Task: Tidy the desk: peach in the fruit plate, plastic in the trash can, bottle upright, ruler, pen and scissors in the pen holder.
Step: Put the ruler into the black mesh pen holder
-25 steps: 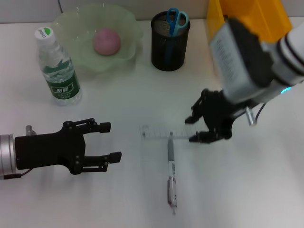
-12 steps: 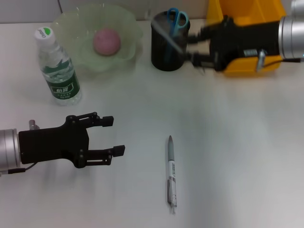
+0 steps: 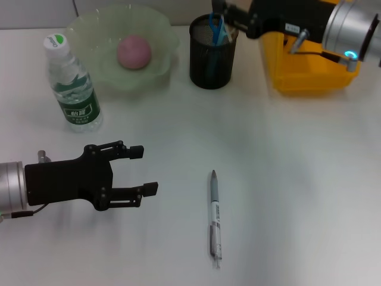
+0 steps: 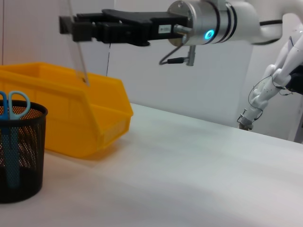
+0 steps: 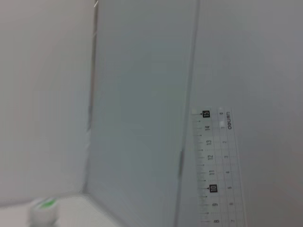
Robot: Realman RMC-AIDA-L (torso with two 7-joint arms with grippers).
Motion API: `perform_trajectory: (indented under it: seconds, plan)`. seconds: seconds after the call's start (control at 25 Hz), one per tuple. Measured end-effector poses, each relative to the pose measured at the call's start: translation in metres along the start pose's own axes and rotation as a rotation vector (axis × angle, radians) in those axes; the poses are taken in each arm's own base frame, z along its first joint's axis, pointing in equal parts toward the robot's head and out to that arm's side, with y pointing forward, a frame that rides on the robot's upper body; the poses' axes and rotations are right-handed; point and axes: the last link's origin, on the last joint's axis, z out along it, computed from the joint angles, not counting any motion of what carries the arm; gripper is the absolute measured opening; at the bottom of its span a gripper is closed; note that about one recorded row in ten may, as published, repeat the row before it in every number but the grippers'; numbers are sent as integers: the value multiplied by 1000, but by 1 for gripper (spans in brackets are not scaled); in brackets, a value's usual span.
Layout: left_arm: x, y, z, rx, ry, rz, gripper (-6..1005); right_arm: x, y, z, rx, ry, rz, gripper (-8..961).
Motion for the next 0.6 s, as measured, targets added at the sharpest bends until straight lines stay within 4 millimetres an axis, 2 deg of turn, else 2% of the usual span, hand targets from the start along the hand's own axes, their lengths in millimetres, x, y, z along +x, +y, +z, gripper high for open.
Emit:
perform_trajectory:
  seconds: [0.32,0.6]
  plan:
    - [1,-2,0,10,10,-25,829,8,-1,12,127,-126,-29,400]
    - [3,-3,0,27,34,-34,829,17,-2,28,191,-91,-7,403]
